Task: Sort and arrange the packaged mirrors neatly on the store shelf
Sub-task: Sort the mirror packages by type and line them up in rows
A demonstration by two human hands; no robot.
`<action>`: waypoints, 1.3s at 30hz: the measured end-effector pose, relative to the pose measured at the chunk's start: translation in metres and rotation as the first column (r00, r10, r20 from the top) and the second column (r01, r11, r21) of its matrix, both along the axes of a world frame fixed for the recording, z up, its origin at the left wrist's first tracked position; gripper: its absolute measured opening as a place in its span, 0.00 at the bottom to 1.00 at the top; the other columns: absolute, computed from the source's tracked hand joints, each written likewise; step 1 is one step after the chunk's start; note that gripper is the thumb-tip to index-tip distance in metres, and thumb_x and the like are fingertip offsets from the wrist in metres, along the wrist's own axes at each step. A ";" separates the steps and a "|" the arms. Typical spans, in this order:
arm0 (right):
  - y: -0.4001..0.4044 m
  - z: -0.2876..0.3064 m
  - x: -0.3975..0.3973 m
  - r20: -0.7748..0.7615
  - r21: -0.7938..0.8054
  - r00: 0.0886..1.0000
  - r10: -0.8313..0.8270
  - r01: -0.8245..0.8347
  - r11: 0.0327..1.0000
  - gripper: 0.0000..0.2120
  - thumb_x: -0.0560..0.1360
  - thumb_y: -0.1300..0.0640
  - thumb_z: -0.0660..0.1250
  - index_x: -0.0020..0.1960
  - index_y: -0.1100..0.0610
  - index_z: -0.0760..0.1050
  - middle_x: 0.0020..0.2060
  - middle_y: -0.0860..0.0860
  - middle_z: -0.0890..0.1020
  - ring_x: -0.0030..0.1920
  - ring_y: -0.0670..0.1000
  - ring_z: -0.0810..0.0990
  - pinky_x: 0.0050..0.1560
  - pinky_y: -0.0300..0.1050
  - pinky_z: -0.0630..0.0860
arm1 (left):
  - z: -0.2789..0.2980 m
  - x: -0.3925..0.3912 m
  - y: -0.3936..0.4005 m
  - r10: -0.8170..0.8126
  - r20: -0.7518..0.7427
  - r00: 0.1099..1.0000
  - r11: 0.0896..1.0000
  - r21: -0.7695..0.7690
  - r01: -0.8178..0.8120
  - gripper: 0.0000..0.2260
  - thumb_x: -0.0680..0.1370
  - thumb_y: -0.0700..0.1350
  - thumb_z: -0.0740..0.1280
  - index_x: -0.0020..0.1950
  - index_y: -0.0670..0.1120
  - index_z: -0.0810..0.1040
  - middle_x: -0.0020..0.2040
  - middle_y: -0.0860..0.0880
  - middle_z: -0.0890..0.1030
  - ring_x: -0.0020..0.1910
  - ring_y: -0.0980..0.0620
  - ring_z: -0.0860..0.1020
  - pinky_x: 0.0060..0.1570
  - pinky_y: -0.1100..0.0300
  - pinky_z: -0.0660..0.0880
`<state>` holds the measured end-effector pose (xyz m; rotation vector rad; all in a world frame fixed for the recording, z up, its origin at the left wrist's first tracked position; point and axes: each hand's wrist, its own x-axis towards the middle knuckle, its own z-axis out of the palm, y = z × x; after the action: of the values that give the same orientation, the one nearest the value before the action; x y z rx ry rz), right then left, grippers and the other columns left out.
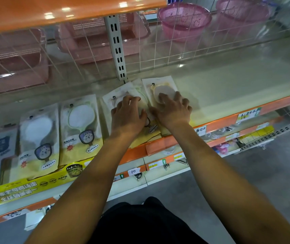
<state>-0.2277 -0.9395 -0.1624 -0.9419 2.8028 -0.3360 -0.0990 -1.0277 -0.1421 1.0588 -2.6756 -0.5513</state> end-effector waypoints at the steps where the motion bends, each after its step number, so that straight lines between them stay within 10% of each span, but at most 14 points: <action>1: 0.000 0.002 0.000 -0.012 0.007 1.000 0.004 -0.004 1.000 0.24 0.73 0.31 0.60 0.64 0.41 0.66 0.71 0.56 0.62 0.65 0.66 0.64 0.62 0.58 0.65 | 0.000 0.000 -0.001 0.005 -0.004 1.000 1.000 0.001 -0.005 0.19 0.79 0.52 0.61 0.69 0.49 0.68 0.69 0.48 0.68 0.68 0.45 0.68 0.63 0.46 0.65; 18: -0.006 0.010 0.037 -0.164 -0.294 0.985 -0.048 -0.002 0.956 0.13 0.75 0.48 0.64 0.59 0.47 0.77 0.63 0.51 0.72 0.56 0.62 0.70 0.50 0.50 0.67 | 0.004 0.039 -0.014 0.048 -0.057 0.997 0.998 -0.032 -0.050 0.19 0.79 0.52 0.61 0.69 0.49 0.69 0.69 0.48 0.68 0.67 0.45 0.69 0.63 0.48 0.65; 39: -0.101 0.020 0.190 -0.107 -0.327 0.984 0.141 -0.168 0.930 0.13 0.73 0.44 0.63 0.55 0.45 0.77 0.60 0.49 0.72 0.56 0.61 0.72 0.56 0.52 0.67 | 0.003 0.188 -0.080 0.228 -0.056 0.972 0.971 -0.057 -0.232 0.19 0.77 0.51 0.63 0.67 0.49 0.71 0.66 0.46 0.71 0.63 0.43 0.72 0.57 0.49 0.68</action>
<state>-0.0373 -1.0410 -0.1427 -1.2647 2.7695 -0.7885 0.0888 -1.1075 -0.1387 1.2971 -2.4653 -0.4392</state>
